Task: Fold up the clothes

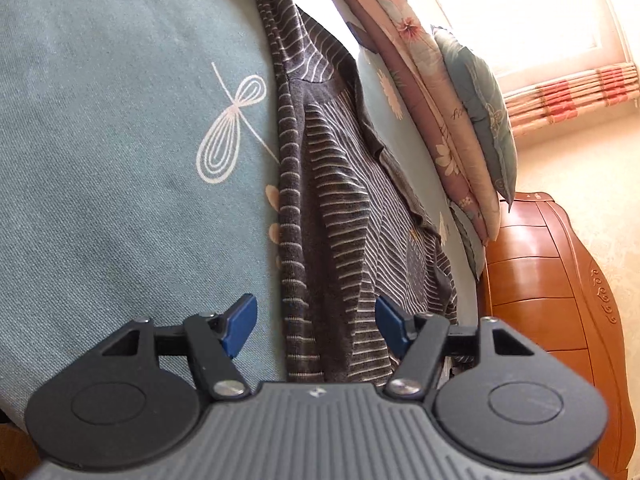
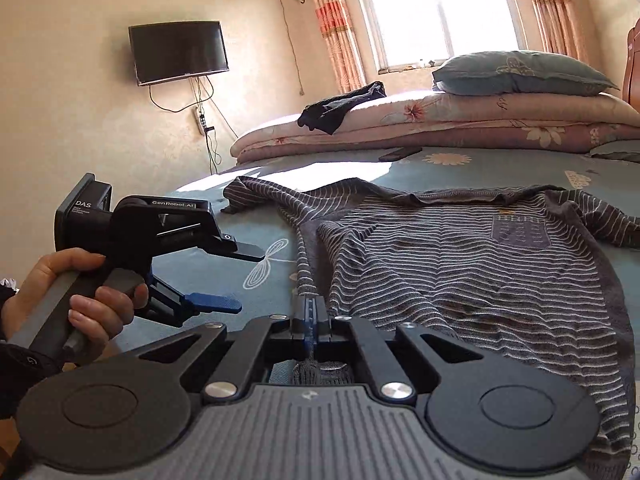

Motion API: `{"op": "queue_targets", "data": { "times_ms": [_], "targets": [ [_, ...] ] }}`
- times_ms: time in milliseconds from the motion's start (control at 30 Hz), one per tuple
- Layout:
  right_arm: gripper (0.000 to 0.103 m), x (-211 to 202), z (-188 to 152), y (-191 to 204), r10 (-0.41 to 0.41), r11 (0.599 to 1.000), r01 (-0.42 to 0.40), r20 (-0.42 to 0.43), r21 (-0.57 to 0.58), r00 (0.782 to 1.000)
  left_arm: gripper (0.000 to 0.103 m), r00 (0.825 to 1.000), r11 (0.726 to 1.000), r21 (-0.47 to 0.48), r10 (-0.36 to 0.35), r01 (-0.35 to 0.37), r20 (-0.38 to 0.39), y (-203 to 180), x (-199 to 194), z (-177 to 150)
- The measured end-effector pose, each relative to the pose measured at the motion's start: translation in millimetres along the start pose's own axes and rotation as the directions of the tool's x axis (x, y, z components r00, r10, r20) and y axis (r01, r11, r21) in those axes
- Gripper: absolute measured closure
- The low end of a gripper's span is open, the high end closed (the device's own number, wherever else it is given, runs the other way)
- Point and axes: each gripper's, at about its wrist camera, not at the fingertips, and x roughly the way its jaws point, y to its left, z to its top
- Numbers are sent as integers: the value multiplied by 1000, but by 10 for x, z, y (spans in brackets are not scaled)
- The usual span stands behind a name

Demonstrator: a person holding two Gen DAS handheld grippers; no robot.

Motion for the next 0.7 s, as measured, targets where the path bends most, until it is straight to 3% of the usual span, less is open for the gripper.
{"op": "queue_targets", "data": {
  "times_ms": [167,300,467,567,633,700],
  "targets": [
    [94,209,-100,255,-41,988,35,-32,-154,999,38,1000,1000,16,7,-7,-8,-5,20,0],
    [86,505,-244,444,-131,940,105,-61,-325,989,38,1000,999,36,3,-2,-21,-11,30,15],
    [84,812,-336,352,-207,927,147,-144,-346,968,38,999,998,53,-13,16,-47,-1,34,37],
    [84,698,-340,434,-192,912,149,-77,-381,978,38,998,997,78,-3,8,-55,-2,30,60],
    [74,624,-342,490,-180,902,152,-33,-404,983,37,998,996,88,3,2,-60,13,27,75],
    [70,642,-366,537,-179,889,144,-41,-435,983,37,998,996,86,3,3,-68,34,36,86]
  ]
}}
